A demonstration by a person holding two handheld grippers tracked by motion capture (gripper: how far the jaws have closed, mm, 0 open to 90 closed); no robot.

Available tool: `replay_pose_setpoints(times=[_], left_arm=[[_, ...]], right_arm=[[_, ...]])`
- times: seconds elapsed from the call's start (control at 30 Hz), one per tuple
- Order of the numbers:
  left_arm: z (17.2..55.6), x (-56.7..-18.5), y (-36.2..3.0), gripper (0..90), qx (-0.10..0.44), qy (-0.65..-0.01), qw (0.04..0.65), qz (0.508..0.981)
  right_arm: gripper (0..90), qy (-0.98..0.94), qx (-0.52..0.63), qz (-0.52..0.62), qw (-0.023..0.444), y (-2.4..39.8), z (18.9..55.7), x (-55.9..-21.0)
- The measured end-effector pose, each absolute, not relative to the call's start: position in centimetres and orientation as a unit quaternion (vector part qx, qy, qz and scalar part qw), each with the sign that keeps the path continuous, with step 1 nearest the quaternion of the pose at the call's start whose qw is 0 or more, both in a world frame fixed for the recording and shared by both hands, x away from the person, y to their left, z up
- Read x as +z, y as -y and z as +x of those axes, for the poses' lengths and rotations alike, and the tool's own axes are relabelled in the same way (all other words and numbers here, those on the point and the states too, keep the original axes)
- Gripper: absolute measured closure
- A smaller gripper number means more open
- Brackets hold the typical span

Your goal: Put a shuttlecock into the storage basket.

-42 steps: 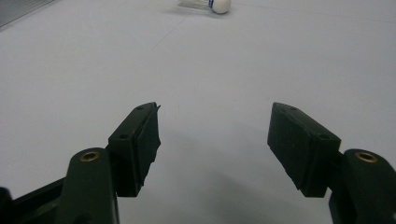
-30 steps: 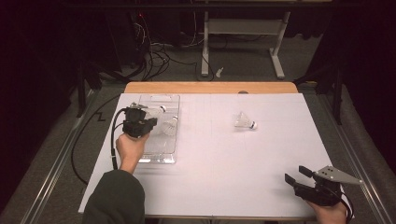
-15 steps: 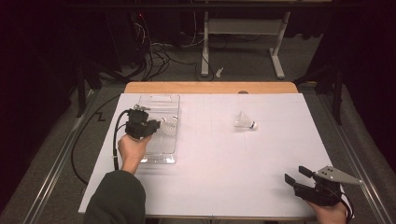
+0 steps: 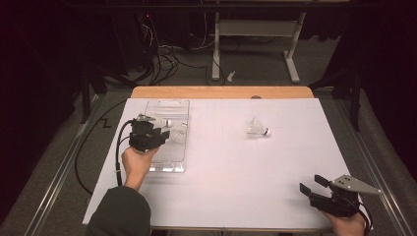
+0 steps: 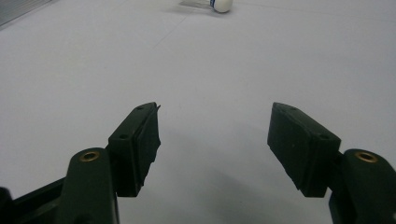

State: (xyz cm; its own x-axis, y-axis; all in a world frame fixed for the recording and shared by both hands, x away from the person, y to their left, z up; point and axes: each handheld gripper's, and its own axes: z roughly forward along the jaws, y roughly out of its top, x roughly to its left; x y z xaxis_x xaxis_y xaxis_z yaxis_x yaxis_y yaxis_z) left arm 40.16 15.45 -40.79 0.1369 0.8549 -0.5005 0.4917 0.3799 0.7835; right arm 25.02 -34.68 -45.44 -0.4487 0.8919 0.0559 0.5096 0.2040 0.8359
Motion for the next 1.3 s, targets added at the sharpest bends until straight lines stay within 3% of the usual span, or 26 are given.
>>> replay_pose_setpoints(times=[1.3], left_arm=[[35.3,-38.2,-13.9,46.8,0.169,-0.592,0.588,0.525]], right_arm=[[34.3,-0.733,0.425,0.479,0.228,34.9,24.9,-45.4]])
